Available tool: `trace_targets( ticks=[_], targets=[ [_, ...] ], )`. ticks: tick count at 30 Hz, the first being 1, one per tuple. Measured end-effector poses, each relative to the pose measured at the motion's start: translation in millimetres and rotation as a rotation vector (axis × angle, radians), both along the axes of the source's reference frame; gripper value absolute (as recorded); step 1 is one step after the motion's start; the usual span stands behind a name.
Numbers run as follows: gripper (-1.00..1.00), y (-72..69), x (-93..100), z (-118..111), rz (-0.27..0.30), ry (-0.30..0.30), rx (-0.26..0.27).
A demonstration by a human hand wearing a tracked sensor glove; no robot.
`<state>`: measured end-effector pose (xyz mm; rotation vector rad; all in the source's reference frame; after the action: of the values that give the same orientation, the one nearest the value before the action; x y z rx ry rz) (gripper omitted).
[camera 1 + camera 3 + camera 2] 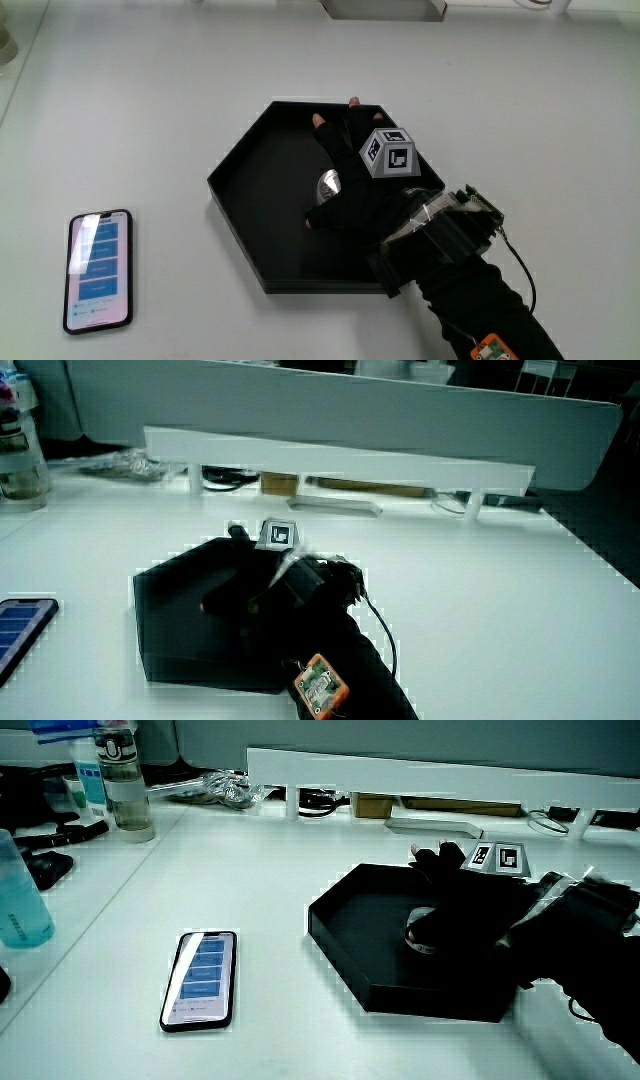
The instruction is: Pick paper clip from plate
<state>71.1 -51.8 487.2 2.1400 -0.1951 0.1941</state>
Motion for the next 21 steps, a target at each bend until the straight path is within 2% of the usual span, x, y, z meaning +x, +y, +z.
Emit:
trace_targets(
  ticks=[1, 2, 3, 4, 5, 6, 8, 9, 10, 11, 12, 13, 14, 15, 17, 19, 21],
  targets=[
    [0.00, -0.9, -0.1, 4, 0.001, -0.001, -0.012],
    [0.00, -2.0, -0.4, 7, 0.011, 0.000, -0.058],
    [0.00, -1.6, -0.8, 7, 0.014, -0.021, -0.042],
    [0.00, -2.0, -0.7, 11, 0.025, -0.020, -0.054],
    [0.00, -2.4, -2.7, 10, 0.011, -0.052, -0.091],
    [0.00, -1.9, -3.1, 12, 0.024, -0.048, -0.076],
    [0.00, -2.7, -6.6, 15, 0.010, -0.057, -0.092],
    [0.11, -1.6, -9.5, 13, 0.006, -0.094, -0.059],
    [0.22, 0.3, -14.2, 12, -0.028, -0.125, -0.056],
    [0.33, 1.6, -16.8, 20, -0.052, -0.041, -0.047],
    [0.44, 3.8, -17.4, 21, -0.038, -0.008, 0.033],
    [0.56, 4.4, -17.5, 21, -0.037, 0.006, 0.020],
    [0.67, 4.6, -15.9, 24, -0.018, -0.044, -0.034],
    [0.78, 4.1, -14.6, 23, -0.005, -0.050, -0.005],
    [1.00, 2.6, -15.6, 21, -0.017, -0.058, -0.003],
    [1.00, 2.2, -15.7, 21, -0.018, -0.046, -0.015],
    [1.00, 2.5, -16.3, 21, -0.021, -0.061, -0.016]
  ],
)
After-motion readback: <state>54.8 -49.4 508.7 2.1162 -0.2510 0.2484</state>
